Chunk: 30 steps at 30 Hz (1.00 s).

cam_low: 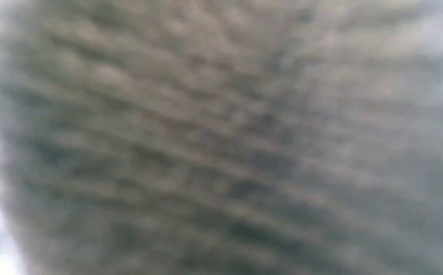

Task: Sort microfiber towel by color & place in baskets
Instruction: Put the blue microfiber cloth into the right black wire basket

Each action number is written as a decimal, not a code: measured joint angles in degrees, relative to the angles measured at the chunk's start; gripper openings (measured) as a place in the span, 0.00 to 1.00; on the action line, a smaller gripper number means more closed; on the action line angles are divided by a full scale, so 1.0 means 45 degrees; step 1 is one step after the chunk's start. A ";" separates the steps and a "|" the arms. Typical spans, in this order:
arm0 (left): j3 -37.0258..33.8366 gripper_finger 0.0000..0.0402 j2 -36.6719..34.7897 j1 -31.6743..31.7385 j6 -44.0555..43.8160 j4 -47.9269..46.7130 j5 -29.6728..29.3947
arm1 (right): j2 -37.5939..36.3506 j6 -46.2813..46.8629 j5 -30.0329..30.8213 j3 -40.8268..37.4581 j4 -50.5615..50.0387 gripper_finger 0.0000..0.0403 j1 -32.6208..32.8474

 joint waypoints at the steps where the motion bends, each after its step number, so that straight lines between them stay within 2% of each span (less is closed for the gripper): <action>1: 0.0000 0.38 -0.0008 0.0000 0.0000 0.0002 -0.0003 | 0.0000 -0.0129 0.0115 0.0215 -0.0003 0.02 0.0000; 9: 0.0000 0.38 -0.0008 0.0001 0.0003 0.0003 -0.0003 | 0.0000 -0.1022 0.2069 0.1667 0.0040 0.02 -0.0005; 19: 0.0000 0.38 0.0002 0.0005 -0.0006 0.0003 -0.0036 | 0.0000 -0.2475 0.5825 0.2482 0.0815 0.02 -0.0063; 30: 0.0000 0.38 0.0012 0.0002 -0.0055 0.0006 -0.0047 | -0.0005 -0.5140 0.5955 0.2771 0.4087 0.02 -0.0786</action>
